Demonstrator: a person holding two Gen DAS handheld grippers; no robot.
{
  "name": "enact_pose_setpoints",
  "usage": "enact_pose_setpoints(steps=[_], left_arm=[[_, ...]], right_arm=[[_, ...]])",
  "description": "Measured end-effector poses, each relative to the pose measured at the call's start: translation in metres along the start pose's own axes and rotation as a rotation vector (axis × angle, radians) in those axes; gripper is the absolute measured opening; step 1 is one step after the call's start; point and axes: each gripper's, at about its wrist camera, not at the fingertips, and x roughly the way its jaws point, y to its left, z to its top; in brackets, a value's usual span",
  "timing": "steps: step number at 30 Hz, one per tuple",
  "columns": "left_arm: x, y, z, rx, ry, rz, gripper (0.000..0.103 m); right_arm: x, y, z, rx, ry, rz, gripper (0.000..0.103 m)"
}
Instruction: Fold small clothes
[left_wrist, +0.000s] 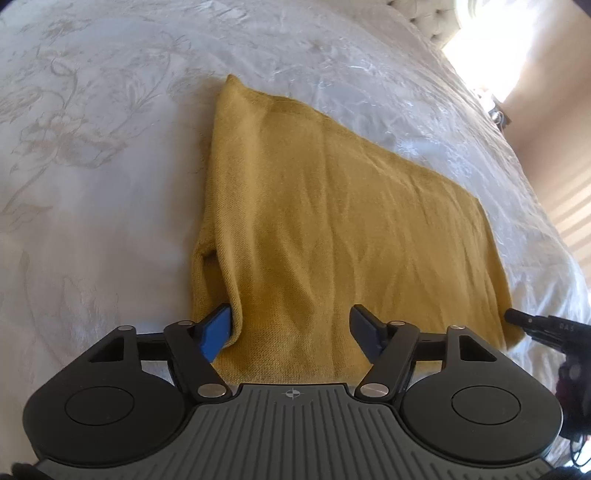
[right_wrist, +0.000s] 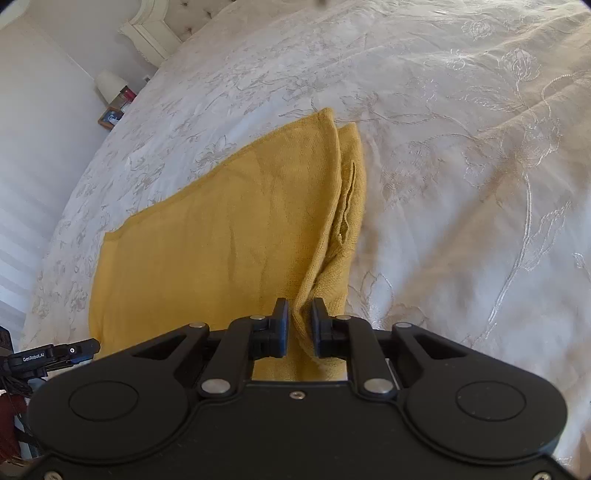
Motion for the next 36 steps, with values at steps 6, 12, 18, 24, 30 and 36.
enact_pose_setpoints(steps=[6, 12, 18, 24, 30, 36], left_arm=[[-0.006, 0.007, 0.01, 0.038, 0.032, 0.011, 0.007], [-0.026, 0.018, 0.01, 0.072, 0.061, 0.011, 0.007], [-0.01, 0.028, 0.007, 0.091, 0.115, 0.123, 0.007], [-0.034, 0.001, 0.014, 0.146, -0.018, 0.22, 0.052], [-0.031, -0.056, 0.03, 0.257, -0.077, 0.18, 0.092], [0.011, -0.099, 0.051, 0.256, -0.031, 0.139, 0.096]], right_arm=[[-0.01, -0.005, 0.003, 0.037, -0.01, 0.035, 0.012], [-0.028, -0.02, 0.003, 0.017, 0.015, -0.036, 0.009], [-0.004, -0.025, -0.003, 0.04, 0.096, -0.134, 0.02], [-0.011, 0.003, -0.002, -0.083, 0.032, -0.203, 0.086], [0.002, 0.029, 0.006, -0.168, 0.006, -0.202, 0.102], [0.017, 0.049, 0.017, -0.216, -0.009, -0.205, 0.102]])
